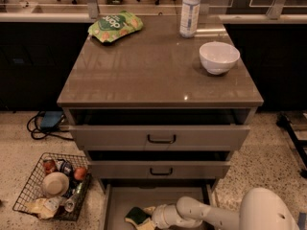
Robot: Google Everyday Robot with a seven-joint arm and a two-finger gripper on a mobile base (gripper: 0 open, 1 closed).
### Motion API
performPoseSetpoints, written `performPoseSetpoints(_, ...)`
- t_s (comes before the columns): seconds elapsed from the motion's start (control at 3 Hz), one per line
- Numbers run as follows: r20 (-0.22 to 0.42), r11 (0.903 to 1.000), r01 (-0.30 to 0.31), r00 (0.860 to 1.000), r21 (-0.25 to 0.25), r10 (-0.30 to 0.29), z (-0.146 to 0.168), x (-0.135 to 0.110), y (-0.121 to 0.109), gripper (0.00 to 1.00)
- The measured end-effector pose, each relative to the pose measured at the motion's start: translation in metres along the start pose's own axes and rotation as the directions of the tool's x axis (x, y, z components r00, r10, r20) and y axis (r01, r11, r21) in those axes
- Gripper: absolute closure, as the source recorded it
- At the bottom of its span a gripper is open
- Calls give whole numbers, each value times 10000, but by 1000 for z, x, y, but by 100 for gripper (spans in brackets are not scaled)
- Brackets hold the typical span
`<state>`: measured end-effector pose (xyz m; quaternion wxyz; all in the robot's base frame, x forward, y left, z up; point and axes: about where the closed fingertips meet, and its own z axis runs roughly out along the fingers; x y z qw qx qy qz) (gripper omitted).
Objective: Place sponge into bottom drawer
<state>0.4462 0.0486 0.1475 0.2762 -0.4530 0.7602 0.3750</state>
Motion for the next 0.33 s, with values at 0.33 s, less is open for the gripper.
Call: performPoseSetpoints(0.33,2,10000,-5,10000,-34,5,2,0,2,4)
